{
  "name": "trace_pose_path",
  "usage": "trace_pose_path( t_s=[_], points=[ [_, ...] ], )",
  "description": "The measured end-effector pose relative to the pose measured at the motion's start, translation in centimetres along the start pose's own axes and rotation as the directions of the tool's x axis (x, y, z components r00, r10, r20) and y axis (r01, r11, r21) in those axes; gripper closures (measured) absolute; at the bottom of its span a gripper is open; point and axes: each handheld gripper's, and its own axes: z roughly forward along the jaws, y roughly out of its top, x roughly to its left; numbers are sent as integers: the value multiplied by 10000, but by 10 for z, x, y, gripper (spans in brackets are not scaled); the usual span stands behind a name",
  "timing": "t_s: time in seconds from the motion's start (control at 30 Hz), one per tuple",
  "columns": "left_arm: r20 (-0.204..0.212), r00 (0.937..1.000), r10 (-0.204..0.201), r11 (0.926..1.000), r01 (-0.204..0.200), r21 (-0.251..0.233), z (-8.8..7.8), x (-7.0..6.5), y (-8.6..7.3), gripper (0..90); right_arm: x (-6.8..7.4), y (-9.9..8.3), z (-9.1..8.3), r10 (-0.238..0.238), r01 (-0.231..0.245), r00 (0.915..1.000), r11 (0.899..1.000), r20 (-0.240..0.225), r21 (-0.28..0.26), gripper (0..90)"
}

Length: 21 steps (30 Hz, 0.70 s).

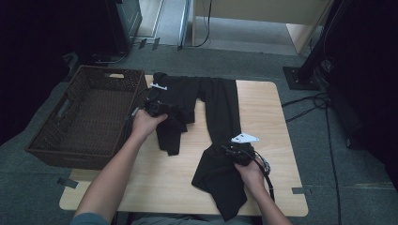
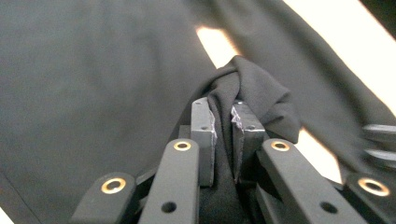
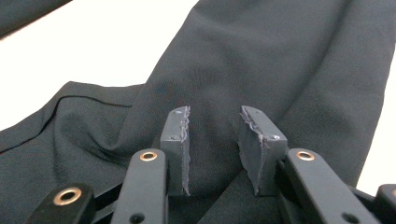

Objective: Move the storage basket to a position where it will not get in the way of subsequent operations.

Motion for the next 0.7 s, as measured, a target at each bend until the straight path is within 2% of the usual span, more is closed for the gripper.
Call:
trace_pose_path(
  t_s=[0.03,0.1,0.13,0.17,0.27,0.33,0.4,0.47,0.5,0.53,0.63,0.7],
  points=[
    [0,10000,0,10000,0,0,0,0,0,797,0,0,0,0,0,10000,10000,0,0,642],
    [-15,9999,-166,9993,167,330,12,5,-4,767,1,0,1,-15,15,10000,10000,6,-55,644],
    [-22,9999,-155,9996,155,234,15,5,-7,767,1,0,1,-15,15,10000,10000,6,-55,644],
    [138,9997,-219,9997,220,-107,18,4,-11,695,1,0,1,-20,20,10000,10000,19,-63,644],
    [154,9990,-416,9990,418,-184,19,3,-12,567,1,0,1,-3,3,10000,10000,2,-60,645],
    [137,9993,-336,9990,339,-281,13,0,-12,550,1,0,1,-19,19,10000,10000,4,-66,645],
    [92,9999,-130,9992,133,-372,2,-7,-10,493,1,-1,0,-15,15,10000,10000,16,-72,650],
    [5,10000,61,9979,-61,-639,-12,-17,-12,475,2,-1,0,-1,1,10000,10000,39,-77,654],
    [19,9996,280,9965,-277,-789,-24,-26,-15,453,2,-1,0,6,-5,10000,10000,38,-85,654],
    [86,9994,321,9959,-313,-847,-29,-30,-16,448,2,-1,0,1,0,10000,10000,45,-87,654],
    [308,9989,348,9951,-317,-933,-38,-37,-21,450,2,-1,0,10,-9,10000,10000,45,-87,654],
    [224,9985,494,9955,-474,-824,-43,-44,-30,450,2,-1,0,17,-16,10000,10000,72,-96,655]
  ],
)
